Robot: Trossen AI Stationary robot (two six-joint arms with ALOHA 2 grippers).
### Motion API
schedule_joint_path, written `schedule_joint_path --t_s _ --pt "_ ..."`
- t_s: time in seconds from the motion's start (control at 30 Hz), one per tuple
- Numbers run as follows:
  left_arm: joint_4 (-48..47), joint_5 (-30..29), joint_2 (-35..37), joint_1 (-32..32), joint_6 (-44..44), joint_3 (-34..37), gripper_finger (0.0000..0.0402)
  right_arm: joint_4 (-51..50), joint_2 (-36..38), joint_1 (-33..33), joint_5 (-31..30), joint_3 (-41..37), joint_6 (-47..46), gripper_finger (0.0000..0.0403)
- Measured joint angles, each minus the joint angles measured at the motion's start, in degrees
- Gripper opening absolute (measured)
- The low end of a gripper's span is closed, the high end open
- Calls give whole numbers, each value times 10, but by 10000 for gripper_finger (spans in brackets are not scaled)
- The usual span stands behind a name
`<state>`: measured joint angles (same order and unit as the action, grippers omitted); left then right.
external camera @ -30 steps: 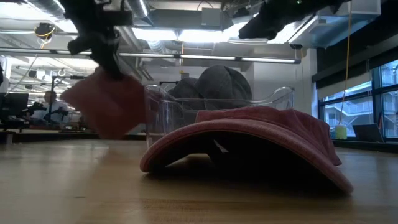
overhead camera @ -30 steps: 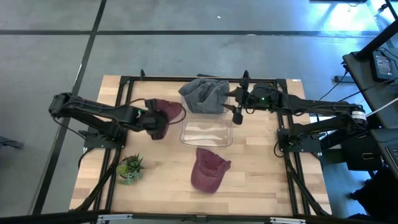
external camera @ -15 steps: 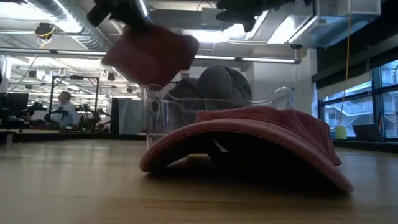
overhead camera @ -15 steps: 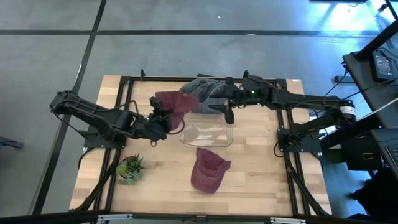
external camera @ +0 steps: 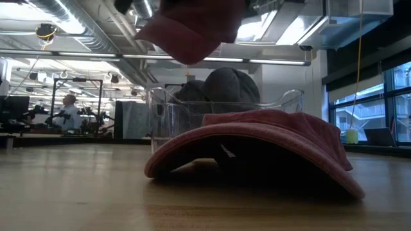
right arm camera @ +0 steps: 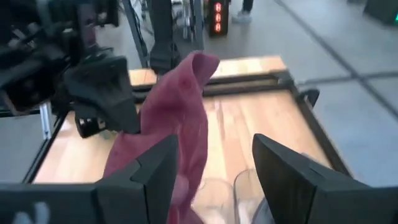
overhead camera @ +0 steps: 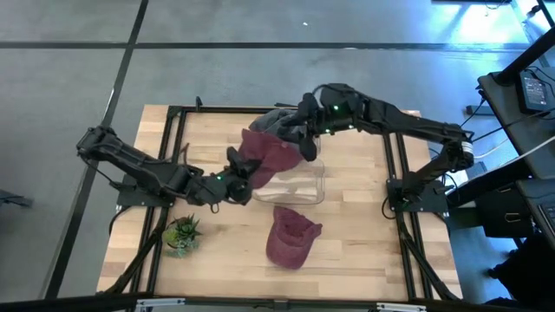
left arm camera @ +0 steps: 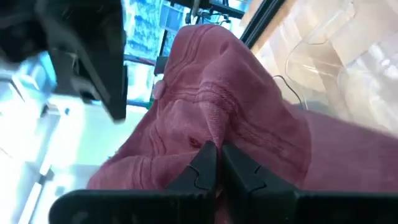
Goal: Pick & Place hat
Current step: Put the top red cap into the bottom transparent bin
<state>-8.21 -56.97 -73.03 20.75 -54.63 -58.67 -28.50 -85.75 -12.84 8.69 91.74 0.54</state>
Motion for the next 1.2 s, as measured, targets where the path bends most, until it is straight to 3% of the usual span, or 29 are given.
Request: schedule_joint_path --t_s 0.3,0.67,0.87,1.0,1.2 --pt "101 -50 -62 18 -97 0 4 -138 -37 0 45 61 -47 206" --pt "115 -95 -64 27 -87 0 5 -168 -38 27 104 61 -63 206" --pt "125 -115 -64 27 -71 0 5 -177 -38 54 62 61 -63 206" --pt "143 -129 -64 28 -71 0 5 -207 -38 60 4 61 -61 206" --pt "145 -140 -64 32 -68 0 5 -220 -35 59 -6 61 -63 206"
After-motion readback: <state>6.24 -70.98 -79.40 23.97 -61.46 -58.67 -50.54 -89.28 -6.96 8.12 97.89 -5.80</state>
